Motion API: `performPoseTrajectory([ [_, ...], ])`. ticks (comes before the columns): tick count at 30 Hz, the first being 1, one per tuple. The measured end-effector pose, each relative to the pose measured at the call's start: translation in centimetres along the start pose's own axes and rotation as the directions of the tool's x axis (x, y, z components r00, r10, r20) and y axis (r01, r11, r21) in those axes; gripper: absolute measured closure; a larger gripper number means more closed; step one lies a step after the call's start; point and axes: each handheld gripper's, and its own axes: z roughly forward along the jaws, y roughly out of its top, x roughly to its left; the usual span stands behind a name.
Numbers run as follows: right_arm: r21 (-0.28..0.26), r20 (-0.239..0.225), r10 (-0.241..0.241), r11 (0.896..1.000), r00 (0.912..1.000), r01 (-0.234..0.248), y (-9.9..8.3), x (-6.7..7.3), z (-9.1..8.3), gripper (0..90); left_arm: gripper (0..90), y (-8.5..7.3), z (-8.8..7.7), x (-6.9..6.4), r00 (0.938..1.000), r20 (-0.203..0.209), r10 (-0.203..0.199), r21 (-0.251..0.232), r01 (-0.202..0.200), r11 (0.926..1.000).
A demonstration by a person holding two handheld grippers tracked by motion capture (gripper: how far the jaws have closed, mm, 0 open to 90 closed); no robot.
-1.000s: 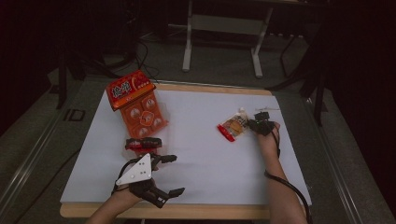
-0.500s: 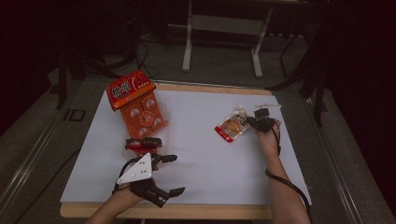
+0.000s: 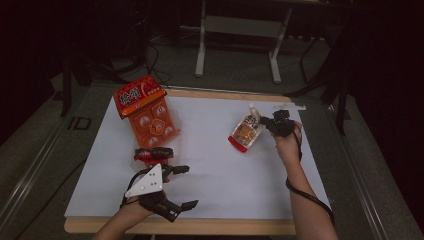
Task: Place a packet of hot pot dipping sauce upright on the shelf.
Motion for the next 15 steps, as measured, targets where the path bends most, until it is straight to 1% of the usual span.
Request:
performPoseTrajectory([
  [5, -0.032, -0.054, -0.022, 0.999, 0.9983, 0.02, 0.8, 1.1, -0.9, 90.0, 5.6, 0.1, 0.0, 0.0, 1.0, -0.002, 0.002, -0.001, -0.002, 1.0],
  [7, -0.05, -0.093, -0.025, 0.999, 0.9954, 0.02, 1.0, 1.4, -1.1, 90.0, 5.6, 0.1, 0.0, 0.0, 1.0, -0.004, -0.001, 0.0, 0.001, 1.0],
  [10, -0.054, -0.12, -0.052, 0.997, 0.9914, 0.046, 1.3, 2.2, -1.5, 90.0, 5.6, 0.2, 0.0, 0.1, 0.9999, -0.01, -0.01, 0.008, 0.01, 0.9999],
  [12, -0.055, -0.125, -0.076, 0.996, 0.9892, 0.07, 1.6, 2.7, -1.8, 90.0, 5.6, 0.3, 0.0, 0.1, 0.9998, -0.015, -0.016, 0.007, 0.016, 0.9998],
  [15, -0.059, -0.138, -0.115, 0.992, 0.9837, 0.108, 2.0, 3.6, -2.4, 90.0, 5.6, 0.3, -0.1, 0.2, 0.9995, -0.024, -0.019, 0.005, 0.019, 0.9998],
])
